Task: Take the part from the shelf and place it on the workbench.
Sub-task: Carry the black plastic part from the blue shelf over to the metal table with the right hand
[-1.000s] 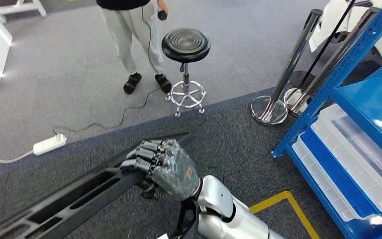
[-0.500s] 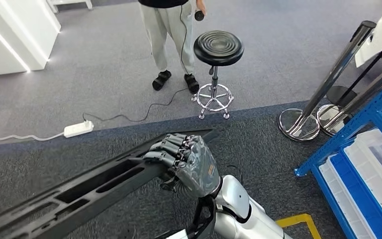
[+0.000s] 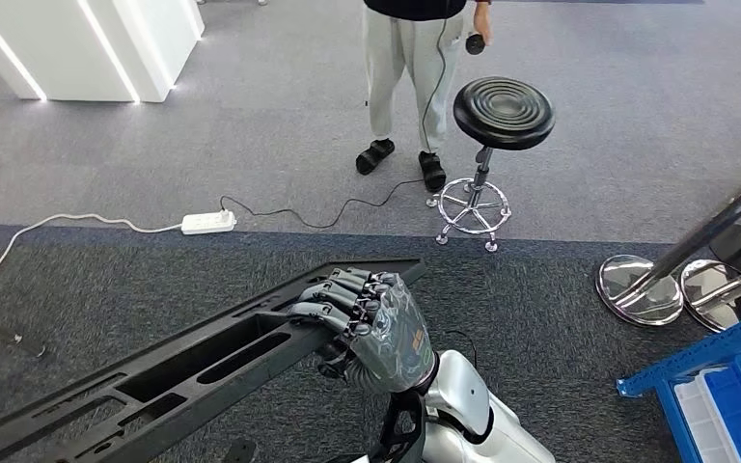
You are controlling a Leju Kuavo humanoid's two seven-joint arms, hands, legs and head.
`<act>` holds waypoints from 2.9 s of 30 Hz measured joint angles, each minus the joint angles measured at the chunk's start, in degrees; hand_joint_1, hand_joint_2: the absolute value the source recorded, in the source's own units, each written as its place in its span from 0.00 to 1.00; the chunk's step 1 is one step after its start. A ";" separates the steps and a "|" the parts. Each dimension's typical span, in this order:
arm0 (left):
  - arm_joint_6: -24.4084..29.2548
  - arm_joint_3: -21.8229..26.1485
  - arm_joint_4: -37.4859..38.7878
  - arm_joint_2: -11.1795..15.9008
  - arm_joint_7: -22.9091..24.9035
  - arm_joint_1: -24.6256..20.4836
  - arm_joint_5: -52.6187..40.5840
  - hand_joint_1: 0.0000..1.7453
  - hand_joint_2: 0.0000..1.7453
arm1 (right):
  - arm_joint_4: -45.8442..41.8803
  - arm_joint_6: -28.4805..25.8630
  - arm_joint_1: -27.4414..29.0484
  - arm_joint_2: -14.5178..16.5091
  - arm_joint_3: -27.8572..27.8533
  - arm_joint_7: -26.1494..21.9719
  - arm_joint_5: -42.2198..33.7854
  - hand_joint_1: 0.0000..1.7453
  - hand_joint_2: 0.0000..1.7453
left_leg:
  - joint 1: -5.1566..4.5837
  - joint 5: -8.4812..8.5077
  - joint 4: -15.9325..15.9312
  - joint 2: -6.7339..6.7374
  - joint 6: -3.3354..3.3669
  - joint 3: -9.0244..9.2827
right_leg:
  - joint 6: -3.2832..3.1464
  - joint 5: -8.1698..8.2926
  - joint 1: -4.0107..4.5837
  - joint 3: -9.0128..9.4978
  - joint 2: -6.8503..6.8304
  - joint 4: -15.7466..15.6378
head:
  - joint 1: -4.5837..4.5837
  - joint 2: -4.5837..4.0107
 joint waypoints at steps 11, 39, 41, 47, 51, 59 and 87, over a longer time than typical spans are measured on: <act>0.19 -0.02 0.00 -0.04 -0.22 -0.08 0.14 0.00 1.00 | -0.37 -1.11 1.65 -0.75 -1.03 -0.42 0.15 1.00 1.00 | 0.42 -1.19 2.36 -8.61 -1.64 -1.29 | -0.18 5.47 -0.68 -1.95 7.17 -3.62 | 0.02 0.00; 1.40 0.01 0.00 -0.08 -0.55 0.84 0.67 0.00 1.00 | -6.09 -3.25 9.22 -3.52 -8.32 -2.66 0.32 1.00 1.00 | 0.35 -2.10 1.77 -7.30 -0.29 0.43 | 0.07 5.99 -0.68 -2.38 6.90 -3.02 | -0.06 0.00; 1.49 0.01 0.00 -0.16 -0.60 0.86 0.60 0.00 1.00 | -6.51 -3.26 9.48 -3.65 -8.68 -2.88 0.27 1.00 1.00 | 0.56 -2.23 1.89 -8.56 -0.96 0.13 | -0.03 5.94 -0.52 -1.66 7.48 -4.54 | -0.07 0.00; 1.60 0.01 0.00 -0.01 -0.63 0.73 0.51 0.00 1.00 | -7.58 -3.32 9.84 -3.71 -9.37 -3.22 0.10 1.00 1.00 | 0.69 -7.15 11.25 -2.56 -2.62 -4.65 | -1.72 5.83 -0.53 0.02 2.75 -6.05 | -0.23 0.00; 1.60 0.01 0.00 0.08 -0.63 0.81 0.51 0.00 1.00 | -8.15 -3.33 10.37 -3.77 -9.80 -3.61 -0.06 1.00 1.00 | 1.28 -6.29 14.82 -0.86 -3.28 -7.15 | -1.56 4.93 -0.46 0.68 -0.60 -5.83 | -0.23 0.00; 1.65 0.01 0.00 0.26 -0.73 0.78 0.54 0.00 1.00 | -10.61 -3.33 11.49 -3.78 -11.56 -4.99 -0.87 1.00 1.00 | 0.51 -1.37 1.32 1.06 -0.79 -0.44 | 0.84 2.98 -0.23 2.50 -4.01 -5.52 | -0.20 0.00; 2.69 0.11 -0.02 0.60 -0.76 0.97 1.03 0.00 1.00 | -16.06 -3.48 18.66 -3.98 -20.32 -9.25 -3.19 1.00 1.00 | 0.42 -1.93 1.58 2.59 -1.64 -0.42 | 0.22 3.96 -0.11 2.32 -3.34 -6.43 | -0.29 0.00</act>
